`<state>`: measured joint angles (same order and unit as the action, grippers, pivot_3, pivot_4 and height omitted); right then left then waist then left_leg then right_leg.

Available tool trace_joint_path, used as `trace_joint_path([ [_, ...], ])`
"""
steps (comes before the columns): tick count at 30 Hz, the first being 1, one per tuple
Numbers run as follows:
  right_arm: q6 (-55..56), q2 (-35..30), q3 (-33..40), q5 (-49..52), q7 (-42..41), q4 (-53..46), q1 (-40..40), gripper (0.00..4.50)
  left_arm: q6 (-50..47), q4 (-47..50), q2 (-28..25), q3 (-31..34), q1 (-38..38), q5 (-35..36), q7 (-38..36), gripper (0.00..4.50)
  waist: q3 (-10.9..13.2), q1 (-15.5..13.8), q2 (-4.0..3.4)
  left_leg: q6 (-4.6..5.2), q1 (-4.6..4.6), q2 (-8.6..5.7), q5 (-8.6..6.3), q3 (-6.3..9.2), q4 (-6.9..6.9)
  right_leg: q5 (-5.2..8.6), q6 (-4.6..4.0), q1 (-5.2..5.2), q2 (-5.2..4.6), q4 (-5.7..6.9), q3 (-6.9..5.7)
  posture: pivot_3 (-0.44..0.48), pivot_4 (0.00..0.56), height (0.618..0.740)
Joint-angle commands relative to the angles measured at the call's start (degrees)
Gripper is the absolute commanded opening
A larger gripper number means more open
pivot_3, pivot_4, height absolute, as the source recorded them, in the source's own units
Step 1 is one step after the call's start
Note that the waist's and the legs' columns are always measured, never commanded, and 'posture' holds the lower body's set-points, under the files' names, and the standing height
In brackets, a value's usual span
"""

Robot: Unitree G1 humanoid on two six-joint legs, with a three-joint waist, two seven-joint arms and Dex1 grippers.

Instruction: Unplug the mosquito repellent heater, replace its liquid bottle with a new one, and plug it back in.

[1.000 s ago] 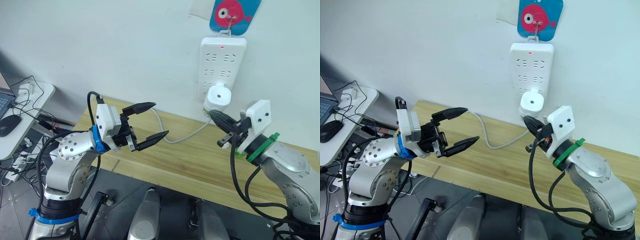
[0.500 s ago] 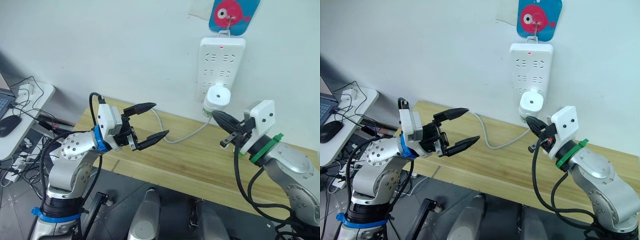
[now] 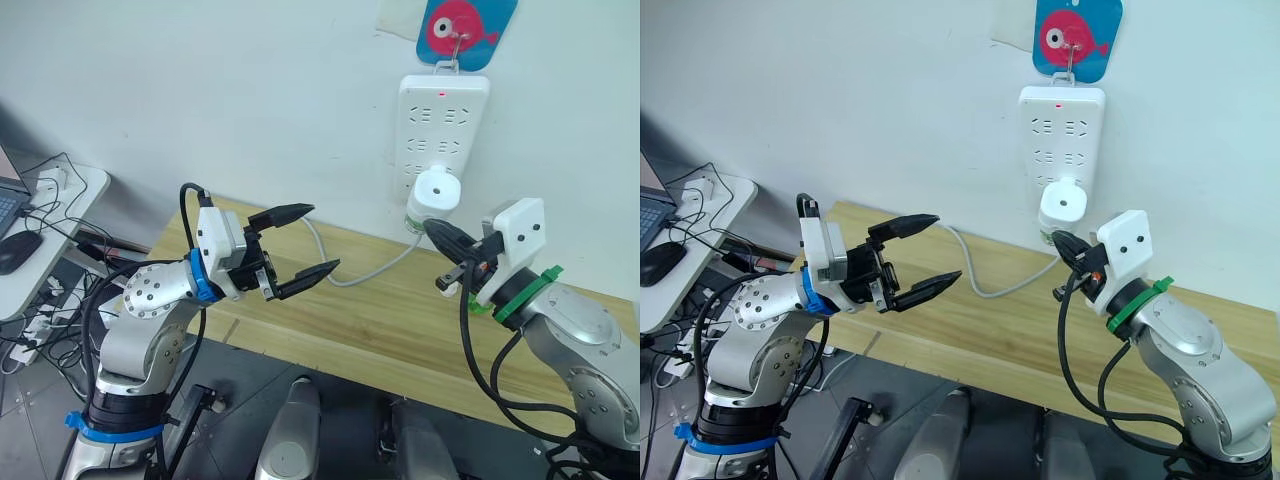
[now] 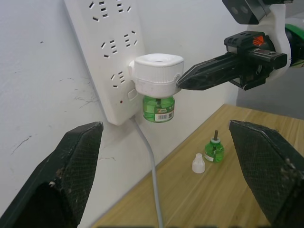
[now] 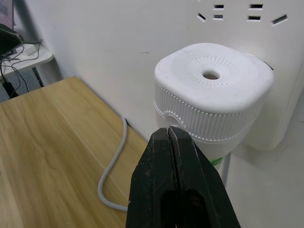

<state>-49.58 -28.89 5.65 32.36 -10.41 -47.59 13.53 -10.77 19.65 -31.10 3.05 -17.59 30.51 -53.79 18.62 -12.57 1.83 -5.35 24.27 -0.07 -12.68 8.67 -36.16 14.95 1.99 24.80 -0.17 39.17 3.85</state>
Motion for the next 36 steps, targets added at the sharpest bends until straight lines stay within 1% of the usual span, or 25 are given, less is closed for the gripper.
trace_joint_path([
  [1,0.48,0.52,2.01,-1.99,2.58,-1.29,1.21,0.01,1.04,0.92,0.45,-0.11,0.20,0.18,-0.01,4.50,0.00,0.00,0.00,0.01,-0.08,0.02,0.00,-0.02,0.00,-0.01,-0.01,-0.08,0.01,0.00,0.01,0.289,0.263,0.740],
  [4,-0.12,0.85,2.06,-0.84,2.25,-2.31,0.95,0.01,1.05,0.78,0.46,-0.21,0.16,0.24,-0.12,4.50,0.00,0.03,0.00,0.08,-0.48,0.04,-0.05,-0.03,0.05,0.00,0.00,-0.49,0.03,-0.11,0.03,0.283,0.268,0.740],
  [7,-1.16,0.88,2.87,2.31,0.56,-3.44,0.00,0.01,1.04,0.45,0.40,-0.26,-0.05,0.34,-0.36,4.50,0.00,0.07,0.00,0.09,-0.49,0.04,-0.05,-0.03,0.04,0.00,0.00,-0.52,0.04,-0.12,0.04,0.275,0.271,0.740],
  [10,-2.30,-0.47,4.05,5.88,-2.06,-4.28,-1.55,0.01,1.17,0.23,0.42,-0.43,-0.05,0.35,-0.85,4.50,0.00,0.06,0.00,0.09,-0.49,0.04,-0.06,-0.03,0.05,0.00,0.00,-0.52,0.04,-0.13,0.04,0.271,0.269,0.740],
  [13,-2.01,-3.13,5.55,7.36,-4.71,-4.53,-2.98,0.01,1.56,-0.43,0.46,-0.55,-0.28,0.06,-1.33,4.50,0.00,0.12,-0.01,0.13,-0.49,0.05,-0.08,-0.04,0.05,0.00,0.00,-0.52,0.04,-0.14,0.05,0.266,0.267,0.740],
  [19,1.67,-10.45,10.67,9.90,-14.69,-2.90,-7.48,0.01,2.02,-3.81,-0.05,-0.62,-1.11,-0.62,-2.48,4.50,-0.01,0.06,-0.02,0.15,-0.49,0.05,-0.09,-0.04,0.05,0.00,0.00,-0.55,0.05,-0.17,0.04,0.267,0.261,0.740],
  [22,5.79,-14.11,14.52,9.02,-21.38,-0.66,-11.30,0.60,0.61,-8.08,-1.62,-0.21,-2.69,-1.15,-3.39,4.50,-0.02,0.05,-0.02,0.16,-0.50,0.04,-0.10,-0.04,0.05,0.00,0.00,-0.57,0.05,-0.17,0.05,0.269,0.258,0.740],
  [25,10.87,-16.36,17.93,6.96,-26.69,1.58,-15.52,1.68,0.10,-11.19,-2.77,-0.41,-4.49,-2.75,-3.31,4.50,-0.02,0.09,-0.01,0.18,-0.52,0.03,-0.11,-0.04,0.04,0.00,0.00,-0.61,0.06,-0.18,0.03,0.269,0.255,0.740],
  [26,12.69,-16.62,19.18,5.83,-27.70,2.46,-16.94,2.07,0.63,-12.30,-2.90,-1.07,-5.18,-4.51,-2.56,4.50,-0.03,0.12,-0.01,0.19,-0.52,0.04,-0.11,-0.06,0.04,0.00,0.00,-0.61,0.06,-0.19,0.04,0.269,0.252,0.740],
  [28,15.77,-16.70,21.12,4.11,-29.18,4.05,-18.75,2.81,1.80,-13.95,-2.93,-2.12,-6.16,-6.97,-2.31,4.50,-0.03,0.08,0.00,0.19,-0.52,0.03,-0.12,-0.06,0.03,-0.01,0.01,-0.62,0.05,-0.19,0.05,0.262,0.250,0.740],
  [32,19.10,-16.21,22.92,2.75,-30.32,4.04,-20.97,4.34,2.86,-14.54,-2.48,-3.12,-6.62,-9.12,-2.43,4.50,-0.05,0.21,-0.01,0.19,-0.53,0.04,-0.11,-0.10,0.03,-0.01,0.01,-0.61,0.05,-0.18,0.09,0.249,0.243,0.740],
  [33,18.60,-15.87,23.27,3.23,-29.64,3.75,-21.24,4.47,3.67,-14.64,-2.55,-3.44,-6.66,-9.69,-2.83,4.50,-0.07,0.21,0.00,0.18,-0.53,0.06,-0.11,-0.10,0.03,-0.01,0.01,-0.61,0.05,-0.18,0.08,0.246,0.242,0.740],
  [36,17.32,-15.56,23.53,4.85,-28.43,3.10,-21.44,4.47,4.77,-15.25,-2.43,-3.70,-6.98,-10.35,-3.48,4.50,-0.13,0.21,-0.01,0.12,-0.53,0.06,-0.08,-0.10,0.03,-0.01,0.01,-0.61,0.06,-0.18,0.09,0.241,0.241,0.740],
])
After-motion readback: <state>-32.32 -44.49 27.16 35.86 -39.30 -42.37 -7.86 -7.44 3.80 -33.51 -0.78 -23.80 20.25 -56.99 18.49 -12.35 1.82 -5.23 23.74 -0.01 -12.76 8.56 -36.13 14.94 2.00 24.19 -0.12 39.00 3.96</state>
